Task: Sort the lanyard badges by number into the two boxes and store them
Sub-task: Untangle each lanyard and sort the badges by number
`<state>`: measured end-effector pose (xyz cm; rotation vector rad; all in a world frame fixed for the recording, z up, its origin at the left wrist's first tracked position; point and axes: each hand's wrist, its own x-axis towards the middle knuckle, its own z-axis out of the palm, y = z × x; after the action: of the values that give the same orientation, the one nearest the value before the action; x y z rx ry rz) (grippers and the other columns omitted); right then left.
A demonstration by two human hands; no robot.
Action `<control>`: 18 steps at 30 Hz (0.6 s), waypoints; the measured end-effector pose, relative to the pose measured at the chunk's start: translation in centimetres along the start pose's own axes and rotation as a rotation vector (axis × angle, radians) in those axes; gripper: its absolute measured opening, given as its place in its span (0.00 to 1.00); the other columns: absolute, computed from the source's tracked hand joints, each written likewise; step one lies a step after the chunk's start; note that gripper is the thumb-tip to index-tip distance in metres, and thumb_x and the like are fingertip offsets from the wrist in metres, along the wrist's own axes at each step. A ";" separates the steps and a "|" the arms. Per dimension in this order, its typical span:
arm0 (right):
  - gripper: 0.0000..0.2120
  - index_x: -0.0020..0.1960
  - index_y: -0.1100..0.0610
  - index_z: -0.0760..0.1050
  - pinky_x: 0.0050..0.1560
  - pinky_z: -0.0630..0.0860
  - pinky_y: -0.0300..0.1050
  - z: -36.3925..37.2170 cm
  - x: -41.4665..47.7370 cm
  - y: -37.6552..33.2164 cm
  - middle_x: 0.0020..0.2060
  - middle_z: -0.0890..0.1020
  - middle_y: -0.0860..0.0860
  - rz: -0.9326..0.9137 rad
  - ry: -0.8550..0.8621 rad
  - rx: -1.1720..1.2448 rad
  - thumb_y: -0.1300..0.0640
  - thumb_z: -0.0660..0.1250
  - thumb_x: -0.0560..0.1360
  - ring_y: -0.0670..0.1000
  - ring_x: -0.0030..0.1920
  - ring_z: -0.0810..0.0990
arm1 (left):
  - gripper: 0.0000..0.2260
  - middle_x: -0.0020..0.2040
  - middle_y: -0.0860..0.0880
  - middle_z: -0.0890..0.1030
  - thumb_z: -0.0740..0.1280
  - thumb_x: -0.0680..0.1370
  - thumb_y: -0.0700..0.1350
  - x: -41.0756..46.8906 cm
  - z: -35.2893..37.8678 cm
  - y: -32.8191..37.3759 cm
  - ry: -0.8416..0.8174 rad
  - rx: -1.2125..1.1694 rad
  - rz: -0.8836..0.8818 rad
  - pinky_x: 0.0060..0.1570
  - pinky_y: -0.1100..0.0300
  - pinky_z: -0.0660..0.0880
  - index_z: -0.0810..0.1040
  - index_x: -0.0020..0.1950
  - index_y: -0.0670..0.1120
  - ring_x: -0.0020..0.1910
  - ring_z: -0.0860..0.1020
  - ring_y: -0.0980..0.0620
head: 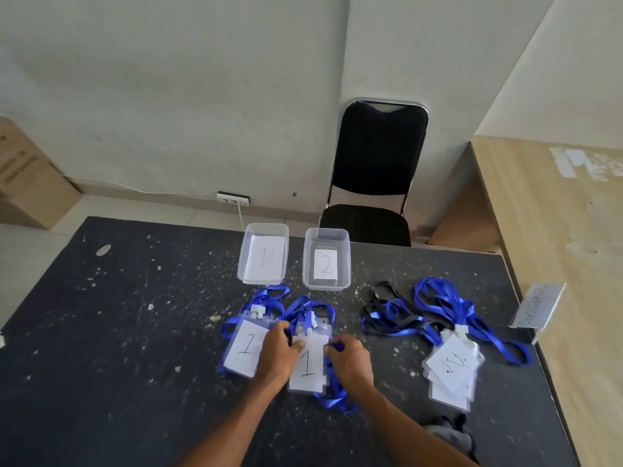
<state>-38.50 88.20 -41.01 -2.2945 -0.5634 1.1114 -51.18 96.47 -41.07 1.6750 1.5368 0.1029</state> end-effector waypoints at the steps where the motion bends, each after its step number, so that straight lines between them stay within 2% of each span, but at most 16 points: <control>1: 0.06 0.53 0.50 0.78 0.43 0.77 0.43 0.1 -0.1 0.1 0.45 0.84 0.48 -0.024 0.029 -0.109 0.51 0.67 0.77 0.49 0.44 0.81 | 0.14 0.51 0.50 0.80 0.70 0.78 0.46 0.0 0.3 0.1 -0.006 0.003 0.002 0.44 0.62 0.70 0.72 0.61 0.48 0.47 0.77 0.53; 3: 0.08 0.54 0.47 0.79 0.54 0.74 0.47 0.1 0.0 0.4 0.49 0.84 0.48 -0.066 0.078 -0.265 0.48 0.65 0.77 0.52 0.52 0.79 | 0.12 0.47 0.52 0.80 0.70 0.78 0.45 0.0 0.6 0.2 0.029 0.007 0.020 0.39 0.63 0.69 0.73 0.60 0.49 0.45 0.77 0.54; 6: 0.09 0.55 0.45 0.80 0.57 0.72 0.48 -0.2 0.8 0.3 0.53 0.82 0.48 -0.077 0.118 -0.272 0.47 0.65 0.77 0.53 0.57 0.76 | 0.12 0.45 0.55 0.79 0.71 0.77 0.49 0.2 0.7 0.5 0.092 0.023 0.057 0.37 0.64 0.70 0.74 0.59 0.52 0.44 0.78 0.56; 9: 0.08 0.53 0.44 0.80 0.52 0.77 0.49 -0.5 1.5 0.4 0.50 0.83 0.47 -0.085 0.109 -0.209 0.47 0.65 0.77 0.52 0.51 0.79 | 0.11 0.47 0.55 0.80 0.71 0.77 0.50 0.4 0.6 1.0 0.106 0.037 0.079 0.36 0.64 0.70 0.74 0.57 0.52 0.44 0.78 0.56; 11: 0.06 0.52 0.44 0.80 0.46 0.77 0.46 -0.6 1.4 0.2 0.46 0.84 0.45 -0.085 0.080 -0.190 0.48 0.65 0.78 0.49 0.46 0.80 | 0.12 0.50 0.54 0.80 0.71 0.77 0.48 0.5 0.7 1.1 0.102 0.023 0.086 0.40 0.64 0.71 0.75 0.59 0.51 0.46 0.78 0.56; 13: 0.03 0.50 0.44 0.78 0.46 0.79 0.48 -0.7 1.2 0.3 0.43 0.83 0.44 -0.085 0.077 -0.178 0.48 0.66 0.77 0.47 0.43 0.80 | 0.12 0.51 0.53 0.80 0.72 0.77 0.47 0.3 0.7 1.1 0.092 0.008 0.088 0.42 0.64 0.72 0.76 0.59 0.50 0.47 0.78 0.56; 18: 0.03 0.45 0.45 0.74 0.45 0.79 0.49 -0.6 0.9 0.1 0.38 0.81 0.43 -0.089 0.073 -0.118 0.48 0.67 0.76 0.48 0.40 0.81 | 0.11 0.49 0.53 0.79 0.72 0.77 0.46 0.3 0.5 1.2 0.092 -0.005 0.126 0.38 0.69 0.69 0.76 0.58 0.50 0.46 0.78 0.57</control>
<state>-37.53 88.44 -41.28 -2.3745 -0.7128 0.9716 -49.87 96.60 -40.75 1.7843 1.4961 0.2532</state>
